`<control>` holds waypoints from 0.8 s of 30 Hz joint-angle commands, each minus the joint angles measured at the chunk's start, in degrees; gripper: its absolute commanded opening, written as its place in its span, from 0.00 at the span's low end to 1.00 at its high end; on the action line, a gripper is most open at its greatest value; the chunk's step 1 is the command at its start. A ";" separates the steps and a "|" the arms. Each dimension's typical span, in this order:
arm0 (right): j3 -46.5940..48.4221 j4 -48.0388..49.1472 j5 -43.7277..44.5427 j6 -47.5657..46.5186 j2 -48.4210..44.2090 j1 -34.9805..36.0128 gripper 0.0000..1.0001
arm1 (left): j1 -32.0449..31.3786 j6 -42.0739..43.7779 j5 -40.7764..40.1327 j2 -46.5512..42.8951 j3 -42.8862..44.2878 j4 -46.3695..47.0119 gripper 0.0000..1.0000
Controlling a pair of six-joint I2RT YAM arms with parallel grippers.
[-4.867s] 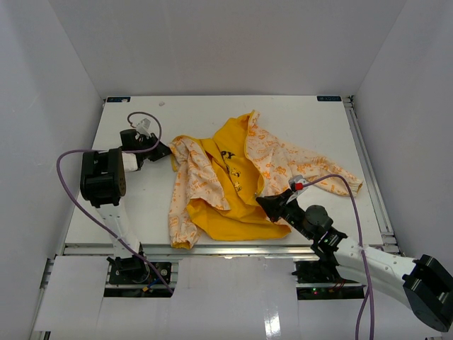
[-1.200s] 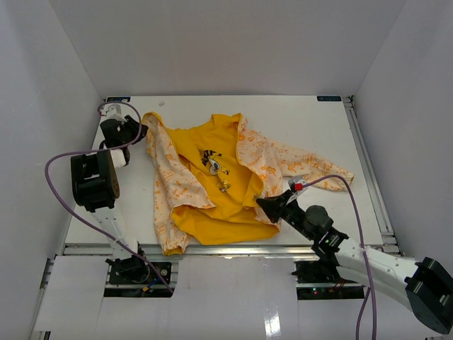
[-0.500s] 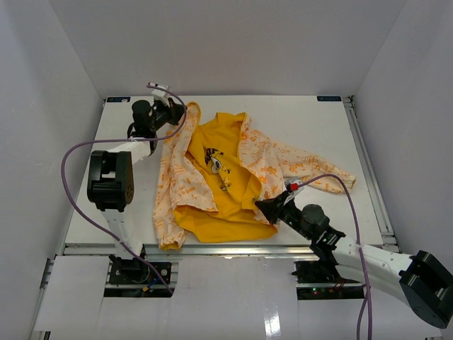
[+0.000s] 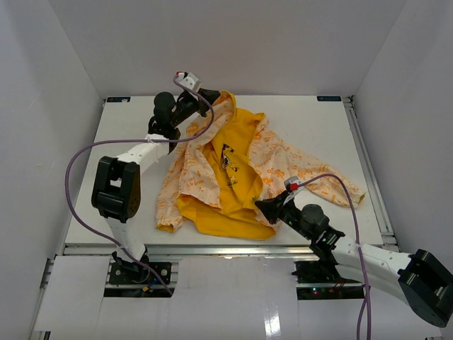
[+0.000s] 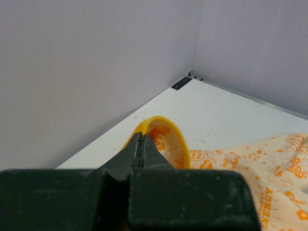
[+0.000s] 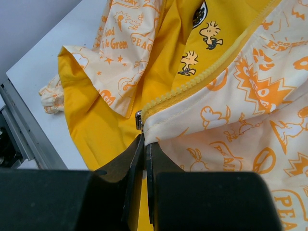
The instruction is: Zip up the jacket
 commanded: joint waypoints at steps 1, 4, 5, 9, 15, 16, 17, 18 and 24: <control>0.47 4.18 0.02 -0.54 0.58 -0.20 0.09 | -0.41 0.61 -2.99 -1.80 0.93 1.43 0.00; 0.38 4.44 -0.11 -0.42 0.76 -0.17 0.09 | -0.37 5.89 -11.45 4.17 9.79 -11.44 0.00; 0.42 4.49 -0.08 -0.42 0.80 -0.17 0.09 | -0.33 7.03 -14.58 7.02 13.10 -15.20 0.00; 0.87 3.99 -0.11 -0.49 0.76 -0.17 0.09 | 0.34 6.88 -24.05 17.12 21.00 -26.49 0.16; 0.61 3.25 0.38 -0.28 0.11 -0.17 0.10 | 3.72 0.41 -21.80 10.86 13.17 -25.79 0.65; 0.85 3.27 0.33 -0.28 0.31 -0.14 0.09 | 3.75 0.01 -22.11 9.34 13.74 -28.45 0.66; 1.23 3.19 0.21 -0.33 0.61 -0.10 0.10 | 3.75 -0.73 -22.48 7.55 14.97 -31.69 0.67; 1.56 3.04 0.01 -0.34 0.80 -0.15 0.10 | 3.75 -2.78 -23.06 6.21 16.28 -34.47 0.70; 1.71 3.16 -1.23 0.33 1.23 -0.12 0.10 | 3.13 -13.77 -18.45 -0.87 24.66 -66.64 0.69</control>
